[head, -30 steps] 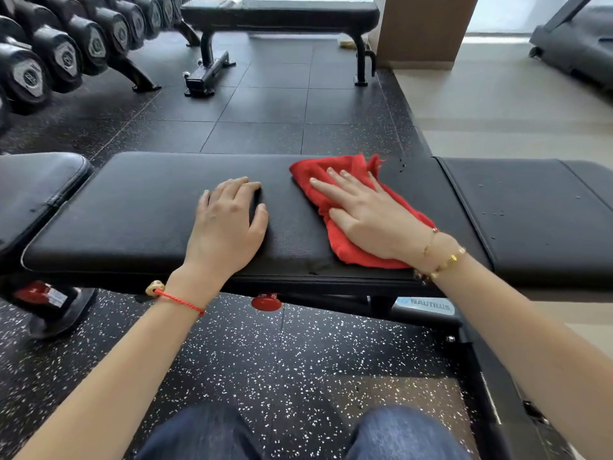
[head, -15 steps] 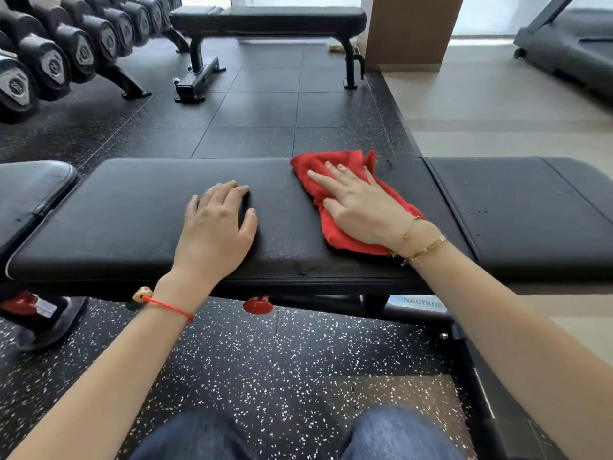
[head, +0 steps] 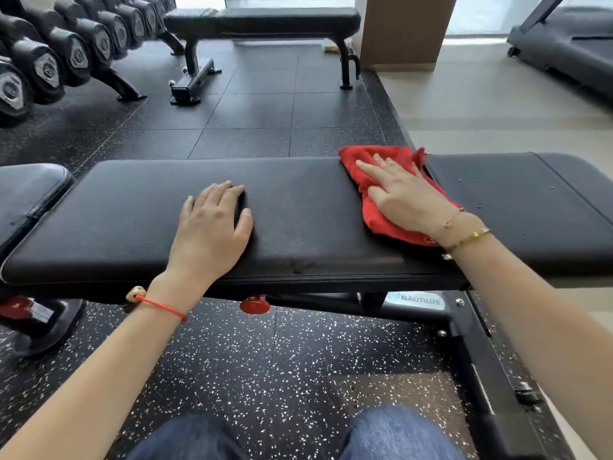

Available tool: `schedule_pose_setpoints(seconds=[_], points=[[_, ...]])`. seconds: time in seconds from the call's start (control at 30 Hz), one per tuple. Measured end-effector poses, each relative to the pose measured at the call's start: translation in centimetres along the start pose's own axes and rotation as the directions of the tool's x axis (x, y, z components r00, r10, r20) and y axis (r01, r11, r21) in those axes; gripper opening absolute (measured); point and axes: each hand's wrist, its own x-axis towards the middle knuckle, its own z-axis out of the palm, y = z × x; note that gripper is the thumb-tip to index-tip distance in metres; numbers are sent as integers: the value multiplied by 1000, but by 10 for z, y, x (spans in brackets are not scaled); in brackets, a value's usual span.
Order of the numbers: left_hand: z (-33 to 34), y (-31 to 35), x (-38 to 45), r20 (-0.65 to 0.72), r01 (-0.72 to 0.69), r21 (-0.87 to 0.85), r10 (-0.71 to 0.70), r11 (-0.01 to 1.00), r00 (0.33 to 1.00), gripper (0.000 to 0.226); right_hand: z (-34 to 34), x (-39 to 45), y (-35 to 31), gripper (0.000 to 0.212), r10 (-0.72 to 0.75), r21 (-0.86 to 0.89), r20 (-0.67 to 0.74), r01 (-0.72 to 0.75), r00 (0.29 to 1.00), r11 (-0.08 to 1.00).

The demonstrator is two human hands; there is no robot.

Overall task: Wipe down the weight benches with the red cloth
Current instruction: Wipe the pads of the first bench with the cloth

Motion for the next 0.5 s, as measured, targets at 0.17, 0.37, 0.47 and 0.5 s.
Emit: schedule_pose_setpoints(seconds=[0.17, 0.37, 0.47, 0.5], points=[[0, -1, 0, -1, 3, -3, -3, 1000, 1000, 47, 10, -36, -5, 56, -121, -22, -42, 120, 992, 993], [0, -1, -1, 7, 7, -2, -7, 1000, 1000, 47, 5, -3, 10, 55, -19, -3, -14, 19, 1000, 1000], [-2, 1, -1, 9, 12, -6, -12, 1000, 1000, 47, -1, 38, 8, 56, 90, -9, 3, -90, 996, 996], [-2, 1, -1, 10, 14, -6, -14, 1000, 1000, 47, 0, 46, 5, 56, 88, -14, 14, -88, 996, 996]])
